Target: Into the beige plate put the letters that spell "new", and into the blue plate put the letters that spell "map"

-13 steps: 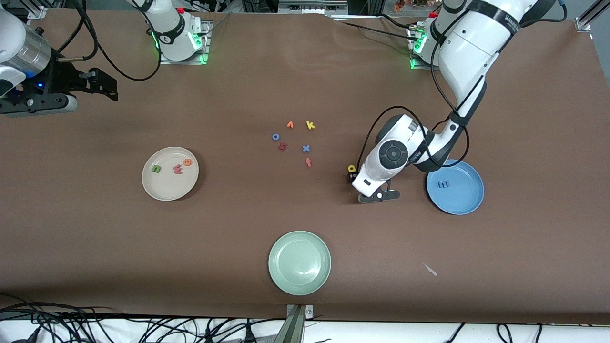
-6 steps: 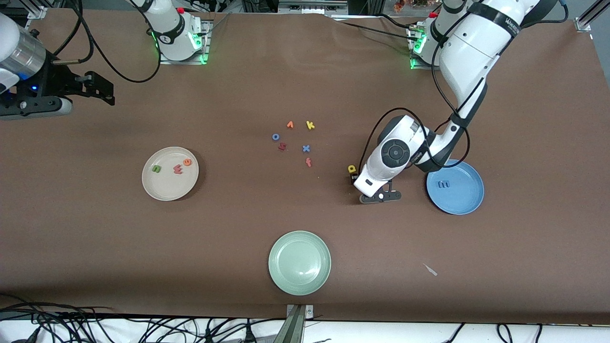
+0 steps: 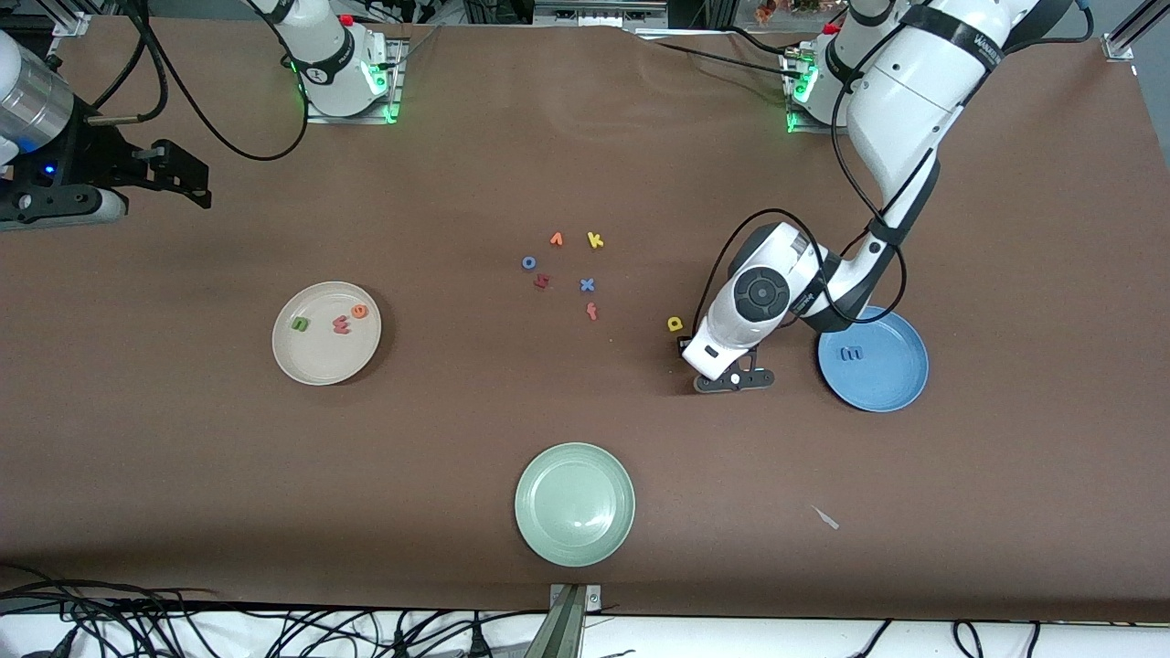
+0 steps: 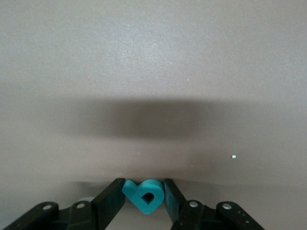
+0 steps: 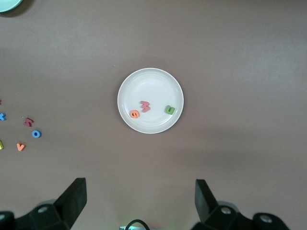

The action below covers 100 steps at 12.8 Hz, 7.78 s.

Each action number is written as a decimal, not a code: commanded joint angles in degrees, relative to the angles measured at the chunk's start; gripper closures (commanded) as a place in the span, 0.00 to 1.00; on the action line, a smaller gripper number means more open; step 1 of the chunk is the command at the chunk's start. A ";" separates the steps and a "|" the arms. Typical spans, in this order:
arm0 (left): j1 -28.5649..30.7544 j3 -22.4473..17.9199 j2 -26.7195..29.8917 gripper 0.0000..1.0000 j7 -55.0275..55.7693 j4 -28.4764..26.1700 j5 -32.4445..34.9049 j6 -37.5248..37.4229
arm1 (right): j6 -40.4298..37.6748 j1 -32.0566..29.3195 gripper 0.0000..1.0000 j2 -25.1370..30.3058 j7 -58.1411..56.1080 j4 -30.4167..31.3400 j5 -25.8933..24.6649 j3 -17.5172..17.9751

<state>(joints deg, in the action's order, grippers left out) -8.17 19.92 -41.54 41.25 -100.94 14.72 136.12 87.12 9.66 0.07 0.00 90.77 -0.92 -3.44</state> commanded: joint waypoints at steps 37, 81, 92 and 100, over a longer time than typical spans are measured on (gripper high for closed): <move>-0.71 6.89 0.59 0.20 13.68 -2.77 7.50 -1.38 | 2.00 -0.96 0.00 -2.27 0.26 -2.71 0.39 -1.66; 9.06 -13.75 38.11 0.00 -45.03 9.45 -12.70 -38.73 | 2.00 -0.96 0.00 -2.27 -0.09 -2.71 0.74 -1.75; 4.48 -19.83 44.70 0.00 -44.51 2.33 -17.63 -40.58 | 2.00 -1.05 0.00 -2.27 -0.09 -2.71 0.74 -1.75; 4.39 -18.95 43.56 0.00 -44.77 4.52 -16.74 -42.51 | 2.00 -1.05 0.00 -2.27 -0.44 -2.71 0.66 -1.75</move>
<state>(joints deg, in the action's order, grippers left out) -3.52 0.98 1.67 -2.70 -97.05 -2.88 94.48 89.59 8.98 -1.78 0.03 89.32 -0.88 -5.27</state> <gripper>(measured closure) 0.000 0.000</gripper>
